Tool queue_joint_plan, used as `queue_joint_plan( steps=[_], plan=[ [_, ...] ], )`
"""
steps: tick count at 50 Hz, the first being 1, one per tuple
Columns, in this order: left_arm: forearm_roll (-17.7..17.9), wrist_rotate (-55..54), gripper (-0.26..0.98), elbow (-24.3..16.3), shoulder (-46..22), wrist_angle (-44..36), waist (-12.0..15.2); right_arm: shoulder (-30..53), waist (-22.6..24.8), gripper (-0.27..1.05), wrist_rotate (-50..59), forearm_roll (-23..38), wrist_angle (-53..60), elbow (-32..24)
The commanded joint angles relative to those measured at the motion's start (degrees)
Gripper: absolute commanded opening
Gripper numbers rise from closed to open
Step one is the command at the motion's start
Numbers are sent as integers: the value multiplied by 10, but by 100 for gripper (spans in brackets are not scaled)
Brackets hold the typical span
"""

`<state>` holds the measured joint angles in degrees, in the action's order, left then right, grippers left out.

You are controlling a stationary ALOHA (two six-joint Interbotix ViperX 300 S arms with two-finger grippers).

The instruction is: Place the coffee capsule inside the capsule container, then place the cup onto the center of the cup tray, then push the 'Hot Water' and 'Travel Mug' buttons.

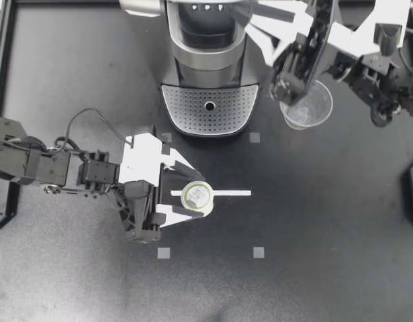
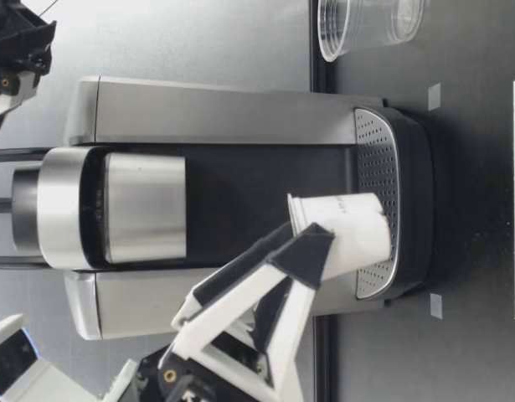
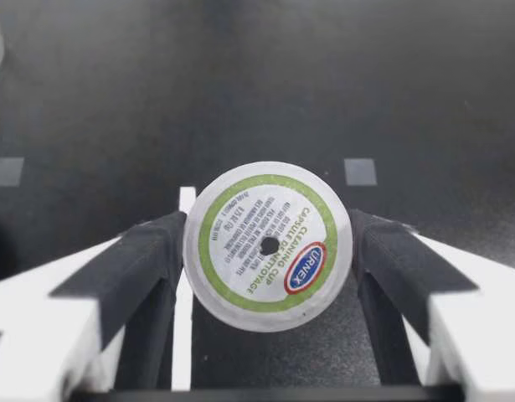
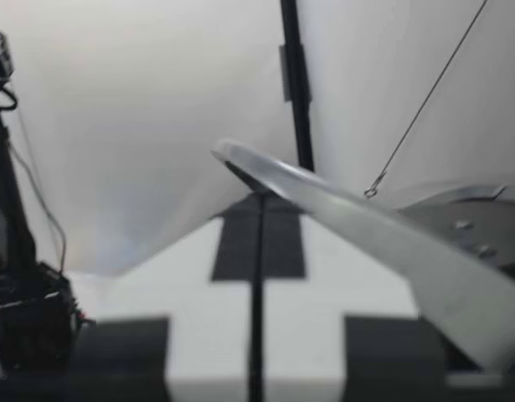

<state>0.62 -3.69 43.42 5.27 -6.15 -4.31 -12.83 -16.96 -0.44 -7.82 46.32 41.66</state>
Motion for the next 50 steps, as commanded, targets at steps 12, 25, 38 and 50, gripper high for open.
queue_joint_plan(
  steps=[12,25,38,50],
  plan=[
    [0,2,55,-11,6,-15,-1,4,-60,2,1,-2,5,-42],
    [0,2,55,-13,6,-17,-1,24,-93,2,1,-2,1,-65],
    [0,3,55,-18,6,-17,-1,39,-133,2,1,-2,-19,-83],
    [-3,11,55,-31,14,-17,-1,36,-142,2,4,2,-18,-83]
  ],
)
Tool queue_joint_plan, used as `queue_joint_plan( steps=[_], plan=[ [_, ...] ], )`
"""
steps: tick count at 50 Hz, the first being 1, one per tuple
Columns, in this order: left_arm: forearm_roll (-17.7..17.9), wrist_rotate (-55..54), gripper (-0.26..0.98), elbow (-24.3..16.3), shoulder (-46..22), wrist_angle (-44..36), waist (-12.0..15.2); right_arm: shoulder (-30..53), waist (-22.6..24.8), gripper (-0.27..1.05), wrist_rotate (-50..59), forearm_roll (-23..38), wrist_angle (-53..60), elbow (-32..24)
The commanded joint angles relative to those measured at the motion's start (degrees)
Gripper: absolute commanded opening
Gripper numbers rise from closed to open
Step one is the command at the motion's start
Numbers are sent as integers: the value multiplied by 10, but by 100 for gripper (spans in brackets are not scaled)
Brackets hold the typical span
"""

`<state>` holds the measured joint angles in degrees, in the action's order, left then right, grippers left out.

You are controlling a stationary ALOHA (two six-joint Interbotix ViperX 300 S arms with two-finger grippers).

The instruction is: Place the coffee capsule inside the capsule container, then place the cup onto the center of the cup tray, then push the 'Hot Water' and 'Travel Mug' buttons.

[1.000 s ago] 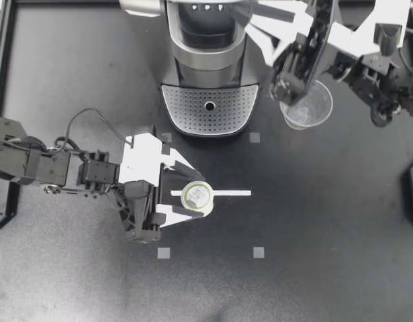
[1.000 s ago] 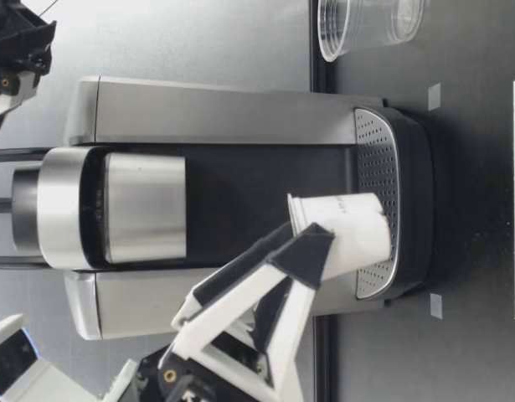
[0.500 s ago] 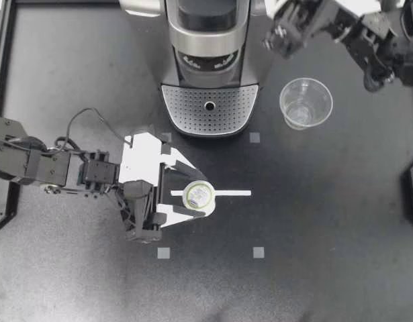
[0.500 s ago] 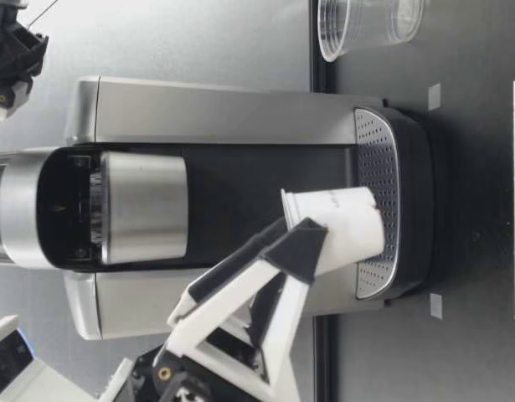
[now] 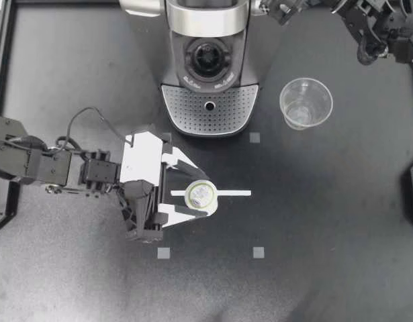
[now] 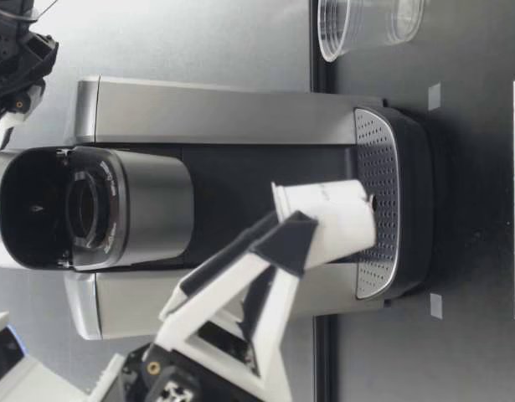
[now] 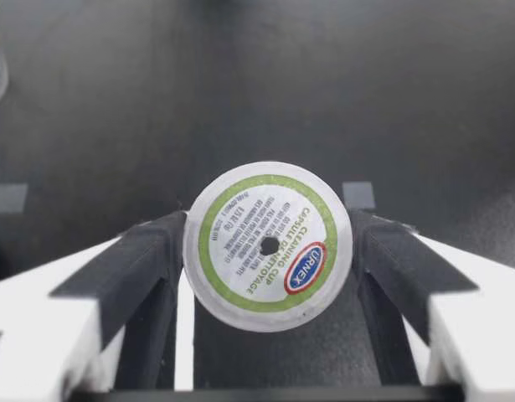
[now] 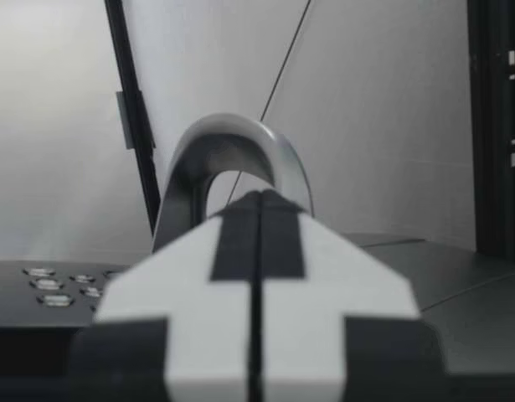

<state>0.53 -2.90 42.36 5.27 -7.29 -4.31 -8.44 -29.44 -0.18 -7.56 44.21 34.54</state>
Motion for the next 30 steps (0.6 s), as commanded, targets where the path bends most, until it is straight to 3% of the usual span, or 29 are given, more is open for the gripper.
queue_joint_plan(
  steps=[1,10,21,26,30],
  plan=[
    [-2,7,55,-23,18,-4,-1,-11,-16,2,2,1,4,-10],
    [-18,70,55,-76,65,44,2,-51,4,2,7,18,10,13],
    [-47,192,55,-176,110,234,31,-119,19,2,7,25,3,71],
    [-92,227,55,-217,125,304,37,-145,18,2,7,25,-9,93],
    [-159,229,55,-246,134,354,38,-163,18,2,7,25,-18,105]
  ],
)
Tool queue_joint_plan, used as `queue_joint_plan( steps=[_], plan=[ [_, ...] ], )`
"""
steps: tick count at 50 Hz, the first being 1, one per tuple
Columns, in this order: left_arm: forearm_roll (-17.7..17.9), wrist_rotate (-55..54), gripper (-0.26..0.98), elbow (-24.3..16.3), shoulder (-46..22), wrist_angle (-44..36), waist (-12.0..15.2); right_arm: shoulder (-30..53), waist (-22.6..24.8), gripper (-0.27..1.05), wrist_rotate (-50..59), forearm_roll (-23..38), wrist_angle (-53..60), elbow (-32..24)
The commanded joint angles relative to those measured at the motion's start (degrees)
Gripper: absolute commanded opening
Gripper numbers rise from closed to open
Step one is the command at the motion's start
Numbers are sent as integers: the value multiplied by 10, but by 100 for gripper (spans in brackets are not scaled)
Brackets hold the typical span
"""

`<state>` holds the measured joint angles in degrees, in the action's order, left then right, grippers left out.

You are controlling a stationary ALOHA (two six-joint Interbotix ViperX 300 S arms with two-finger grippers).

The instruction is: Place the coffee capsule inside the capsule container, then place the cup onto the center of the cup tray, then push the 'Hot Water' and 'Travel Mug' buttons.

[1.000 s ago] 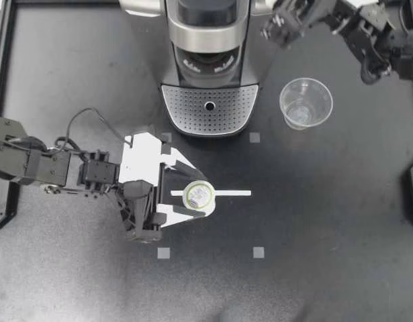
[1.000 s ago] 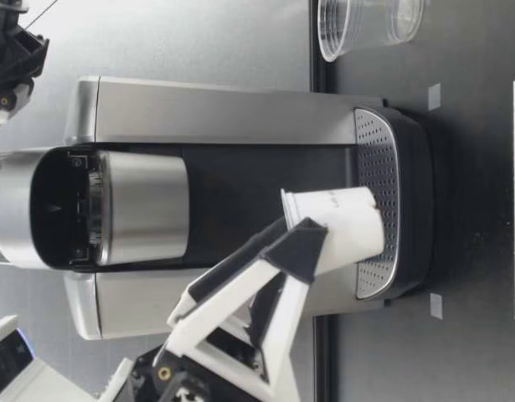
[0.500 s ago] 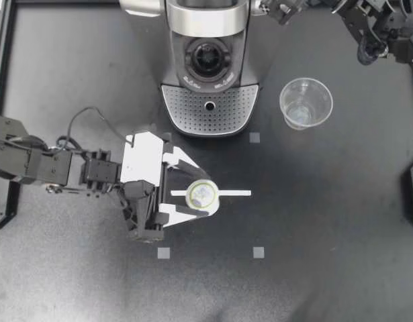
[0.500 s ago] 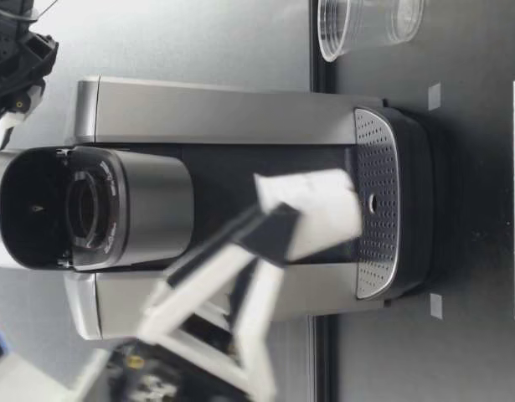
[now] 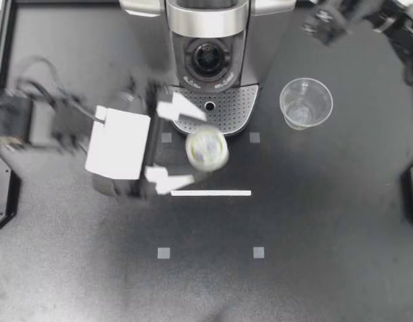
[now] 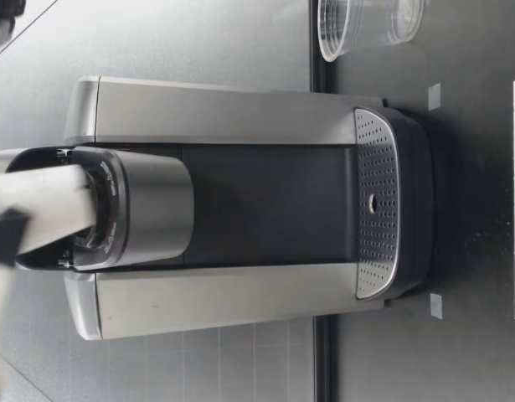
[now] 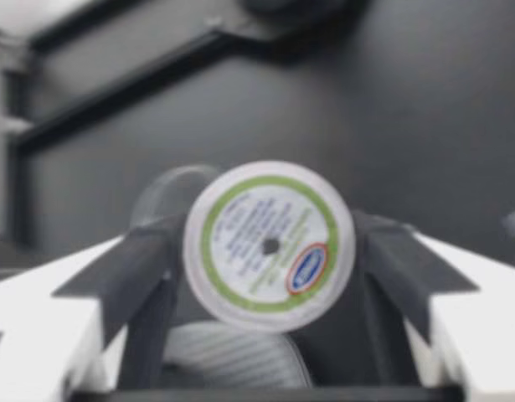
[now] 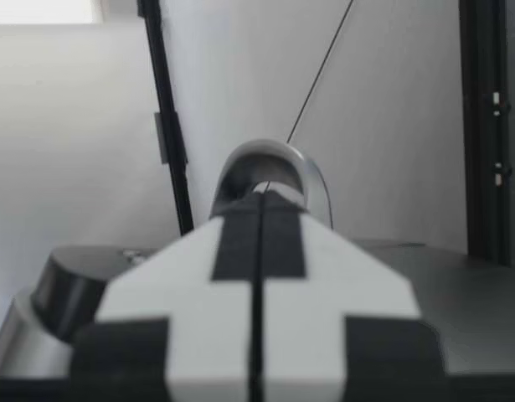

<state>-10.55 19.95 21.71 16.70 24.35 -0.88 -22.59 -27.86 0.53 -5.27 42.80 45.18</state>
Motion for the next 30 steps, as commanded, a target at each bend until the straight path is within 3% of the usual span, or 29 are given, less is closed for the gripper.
queue_joint_plan(
  steps=[1,7,12,17,30],
  plan=[
    [-76,-1,55,-47,23,54,4,-27,4,2,0,2,-6,2],
    [-181,-8,55,-68,23,87,4,-53,3,2,-1,2,-18,15],
    [-245,-25,55,-68,18,85,4,-67,4,2,-1,2,-23,24],
    [-288,-54,55,-63,11,83,4,-78,4,2,-1,2,-23,33],
    [-359,-128,55,-32,2,66,4,-87,4,2,-1,2,-23,38]
  ],
)
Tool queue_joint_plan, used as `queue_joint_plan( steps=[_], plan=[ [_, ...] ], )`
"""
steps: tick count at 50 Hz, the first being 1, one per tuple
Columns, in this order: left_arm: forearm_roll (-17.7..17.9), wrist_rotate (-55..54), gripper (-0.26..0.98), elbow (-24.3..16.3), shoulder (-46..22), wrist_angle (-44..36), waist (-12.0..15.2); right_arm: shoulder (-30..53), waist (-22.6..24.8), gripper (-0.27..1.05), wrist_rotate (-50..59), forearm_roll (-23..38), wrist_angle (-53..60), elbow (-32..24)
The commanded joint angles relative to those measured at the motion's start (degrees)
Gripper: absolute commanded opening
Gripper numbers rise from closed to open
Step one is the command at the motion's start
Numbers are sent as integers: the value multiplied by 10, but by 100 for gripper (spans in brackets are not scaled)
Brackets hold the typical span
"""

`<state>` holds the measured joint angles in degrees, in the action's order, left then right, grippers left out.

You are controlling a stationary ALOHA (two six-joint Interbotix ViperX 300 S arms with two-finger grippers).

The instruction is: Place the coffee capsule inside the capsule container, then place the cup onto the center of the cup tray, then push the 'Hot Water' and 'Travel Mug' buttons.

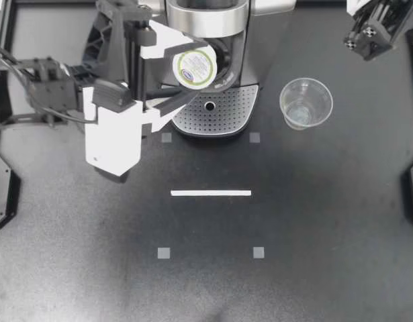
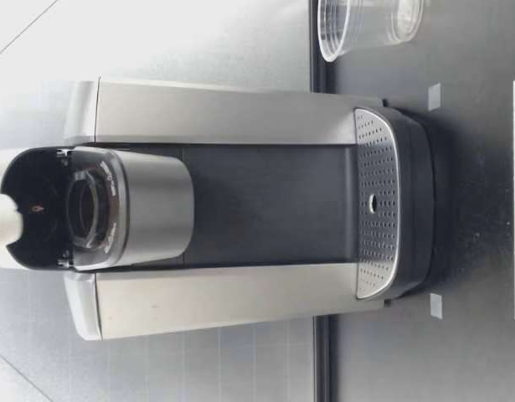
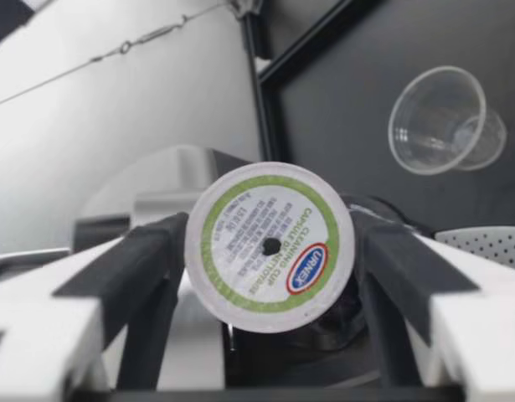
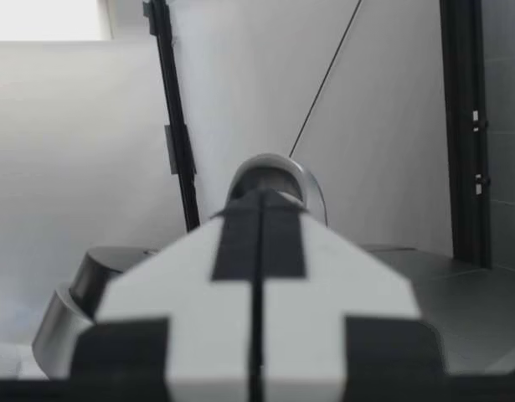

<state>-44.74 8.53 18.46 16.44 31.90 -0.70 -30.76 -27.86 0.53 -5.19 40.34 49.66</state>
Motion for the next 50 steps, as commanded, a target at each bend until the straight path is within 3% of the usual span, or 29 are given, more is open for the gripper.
queue_joint_plan(
  steps=[1,15,37,50],
  plan=[
    [-19,-18,55,4,4,-10,2,-4,3,2,-1,1,3,-7],
    [-54,-54,55,24,-4,-12,9,-1,3,2,1,1,3,-5],
    [-59,-65,55,23,-33,-39,37,-4,5,2,-1,1,2,1],
    [-70,-87,73,22,-50,-32,42,2,5,2,0,1,2,2]
  ],
)
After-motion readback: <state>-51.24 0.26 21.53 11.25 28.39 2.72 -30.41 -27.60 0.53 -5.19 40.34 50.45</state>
